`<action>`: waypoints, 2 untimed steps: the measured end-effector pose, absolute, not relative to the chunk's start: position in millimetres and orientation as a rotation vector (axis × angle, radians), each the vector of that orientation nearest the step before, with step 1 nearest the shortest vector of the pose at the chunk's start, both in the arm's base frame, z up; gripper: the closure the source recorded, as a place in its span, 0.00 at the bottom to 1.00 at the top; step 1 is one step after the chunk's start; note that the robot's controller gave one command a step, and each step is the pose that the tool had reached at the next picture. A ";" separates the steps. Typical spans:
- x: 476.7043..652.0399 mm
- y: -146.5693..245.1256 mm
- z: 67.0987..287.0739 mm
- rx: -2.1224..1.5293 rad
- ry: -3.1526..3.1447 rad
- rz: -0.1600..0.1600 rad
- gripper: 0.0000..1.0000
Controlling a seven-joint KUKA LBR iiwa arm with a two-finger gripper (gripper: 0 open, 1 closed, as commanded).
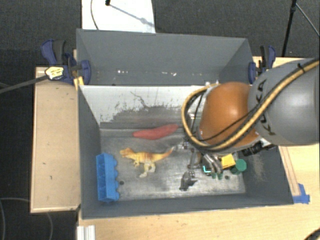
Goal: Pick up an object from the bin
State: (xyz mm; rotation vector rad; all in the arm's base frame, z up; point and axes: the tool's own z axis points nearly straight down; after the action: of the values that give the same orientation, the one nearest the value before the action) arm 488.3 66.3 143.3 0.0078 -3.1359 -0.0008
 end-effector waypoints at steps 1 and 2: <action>490.3 66.1 146.8 0.004 -3.143 -0.002 0.00; 522.5 104.3 109.5 0.194 -3.148 0.000 0.00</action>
Offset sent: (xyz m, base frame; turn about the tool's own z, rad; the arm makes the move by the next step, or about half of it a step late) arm 0.0535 0.0721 -0.0733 -0.2220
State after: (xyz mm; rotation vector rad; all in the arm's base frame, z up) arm 522.5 104.3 109.5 0.1936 -3.1483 0.0004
